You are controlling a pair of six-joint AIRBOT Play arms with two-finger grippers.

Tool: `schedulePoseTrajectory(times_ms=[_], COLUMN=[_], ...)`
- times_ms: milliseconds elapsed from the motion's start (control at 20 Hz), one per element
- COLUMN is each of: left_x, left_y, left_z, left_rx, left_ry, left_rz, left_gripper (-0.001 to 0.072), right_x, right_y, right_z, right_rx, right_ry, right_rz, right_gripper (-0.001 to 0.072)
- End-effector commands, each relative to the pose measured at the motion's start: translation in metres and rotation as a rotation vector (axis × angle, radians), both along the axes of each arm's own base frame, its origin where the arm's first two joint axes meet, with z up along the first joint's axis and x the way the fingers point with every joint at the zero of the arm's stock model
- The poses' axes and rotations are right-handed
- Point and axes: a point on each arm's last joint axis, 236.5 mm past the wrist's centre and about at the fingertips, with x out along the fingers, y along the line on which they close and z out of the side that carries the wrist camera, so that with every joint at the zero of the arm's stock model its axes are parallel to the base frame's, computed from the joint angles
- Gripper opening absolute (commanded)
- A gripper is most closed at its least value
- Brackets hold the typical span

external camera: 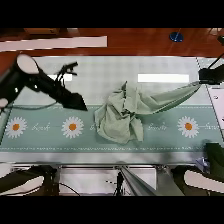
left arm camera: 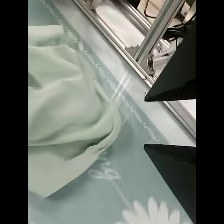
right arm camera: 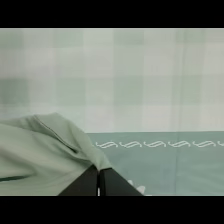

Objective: Fold the shirts.

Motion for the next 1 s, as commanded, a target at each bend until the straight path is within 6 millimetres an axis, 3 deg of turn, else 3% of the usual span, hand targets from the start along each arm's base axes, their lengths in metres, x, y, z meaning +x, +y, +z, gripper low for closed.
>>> schedulePoseTrajectory(times_ms=[0, 100, 200, 400, 700, 800, 850, 900, 950], left_x=[-0.062, -0.098, -0.109, -0.085, -0.060, -0.054, -0.047, -0.039, -0.032], left_y=[-0.018, -0.026, -0.035, -0.063, -0.070, -0.071, -0.074, -0.078, -0.082], left_z=[-0.048, -0.077, -0.092, -0.102, -0.119, -0.124, -0.125, -0.122, -0.119], left_rx=[-0.067, -0.033, -0.008, -0.033, -0.038, -0.036, -0.050, -0.073, -0.088], left_ry=[0.098, 0.173, 0.165, 0.066, 0.048, 0.050, 0.052, 0.053, 0.045], left_rz=[0.088, 0.056, 0.031, 0.112, 0.226, 0.258, 0.296, 0.338, 0.354], left_gripper=[0.0346, 0.0617, 0.0617, 0.0616, 0.0615, 0.0578, 0.0485, 0.0280, 0.0147], right_x=[0.002, 0.002, 0.001, -0.003, -0.004, -0.004, -0.004, -0.004, -0.004], right_y=[0.001, 0.002, 0.003, 0.004, 0.005, 0.005, 0.005, 0.005, 0.005], right_z=[0.001, 0.001, 0.001, -0.001, -0.001, -0.001, -0.001, -0.001, -0.001], right_rx=[0.031, 0.036, 0.037, 0.042, 0.043, 0.044, 0.044, 0.044, 0.044], right_ry=[-0.016, -0.015, -0.010, 0.009, 0.011, 0.011, 0.011, 0.011, 0.011], right_rz=[-0.012, -0.011, -0.009, -0.006, -0.004, -0.004, -0.004, -0.004, -0.004], right_gripper=[0.0021, 0.0021, 0.0021, 0.0021, 0.0021, 0.0021, 0.0021, 0.0021, 0.0021])
